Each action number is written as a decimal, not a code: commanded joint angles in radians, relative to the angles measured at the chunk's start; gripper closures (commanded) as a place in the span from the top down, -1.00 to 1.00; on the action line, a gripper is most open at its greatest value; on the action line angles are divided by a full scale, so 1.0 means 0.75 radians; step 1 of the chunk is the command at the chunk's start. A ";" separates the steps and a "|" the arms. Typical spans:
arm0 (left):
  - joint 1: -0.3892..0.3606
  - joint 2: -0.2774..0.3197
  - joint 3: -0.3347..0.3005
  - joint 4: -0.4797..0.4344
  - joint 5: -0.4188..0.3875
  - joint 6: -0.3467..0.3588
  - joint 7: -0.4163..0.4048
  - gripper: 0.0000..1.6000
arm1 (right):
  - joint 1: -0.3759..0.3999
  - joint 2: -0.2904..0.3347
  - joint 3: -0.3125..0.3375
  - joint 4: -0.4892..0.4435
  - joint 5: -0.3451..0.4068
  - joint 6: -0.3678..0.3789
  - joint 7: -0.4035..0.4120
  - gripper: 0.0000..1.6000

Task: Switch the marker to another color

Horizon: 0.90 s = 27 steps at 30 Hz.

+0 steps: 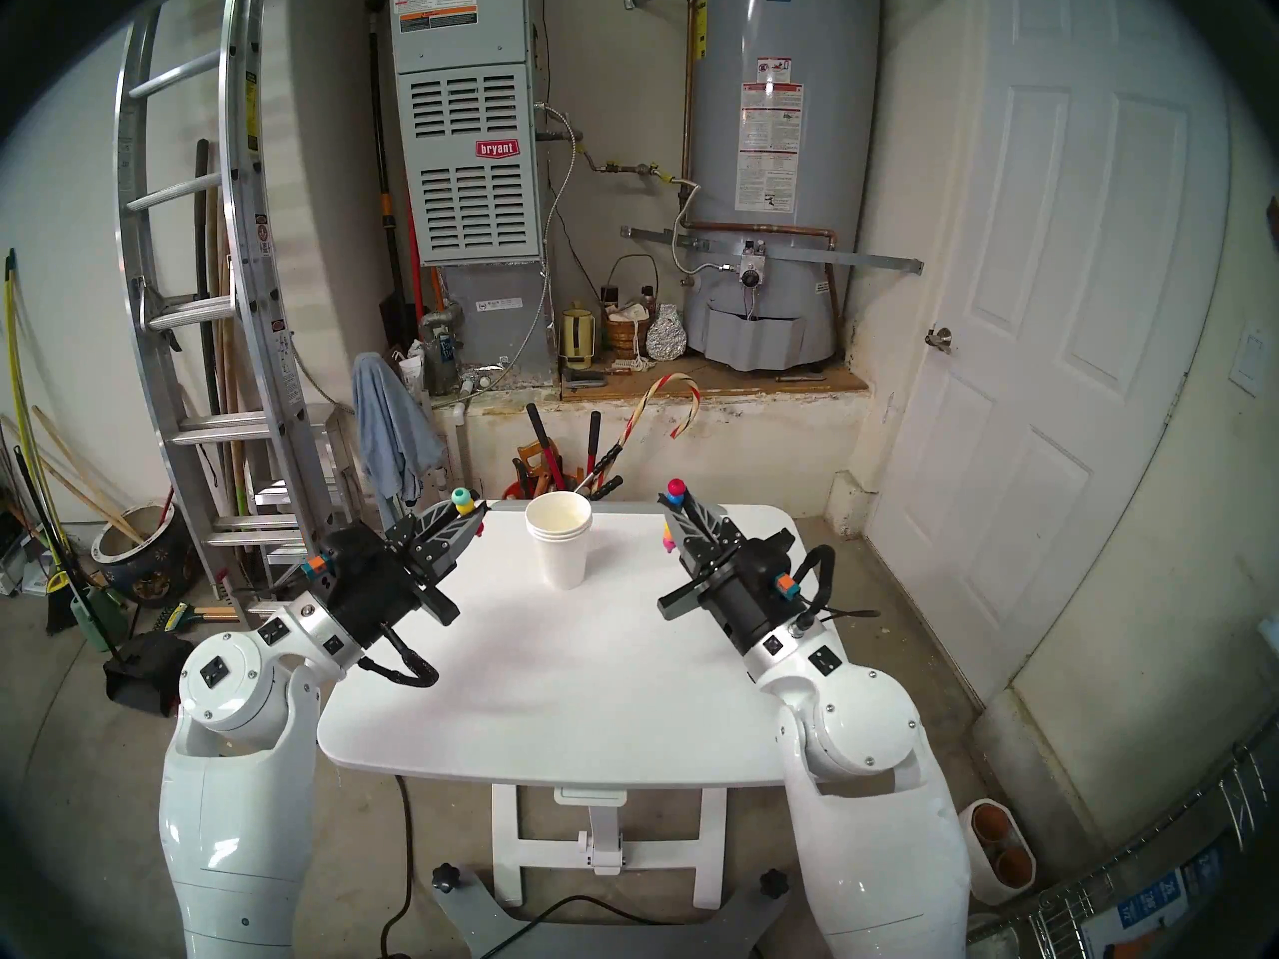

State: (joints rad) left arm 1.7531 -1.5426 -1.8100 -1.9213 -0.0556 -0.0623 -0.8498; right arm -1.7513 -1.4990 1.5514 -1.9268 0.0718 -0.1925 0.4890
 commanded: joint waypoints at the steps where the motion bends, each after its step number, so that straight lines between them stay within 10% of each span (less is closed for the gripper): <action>1: 0.013 0.007 0.028 0.034 0.038 -0.062 -0.007 -1.00 | 0.080 -0.066 -0.059 -0.080 0.049 0.033 -0.006 -1.00; 27: -0.021 -0.009 0.089 0.207 0.104 -0.160 0.003 -1.00 | 0.231 -0.111 -0.261 -0.075 0.100 0.148 -0.065 -1.00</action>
State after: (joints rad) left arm 1.7594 -1.5431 -1.7509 -1.7410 0.0338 -0.1704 -0.8431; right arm -1.6187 -1.5676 1.3832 -1.9823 0.1207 -0.0706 0.4431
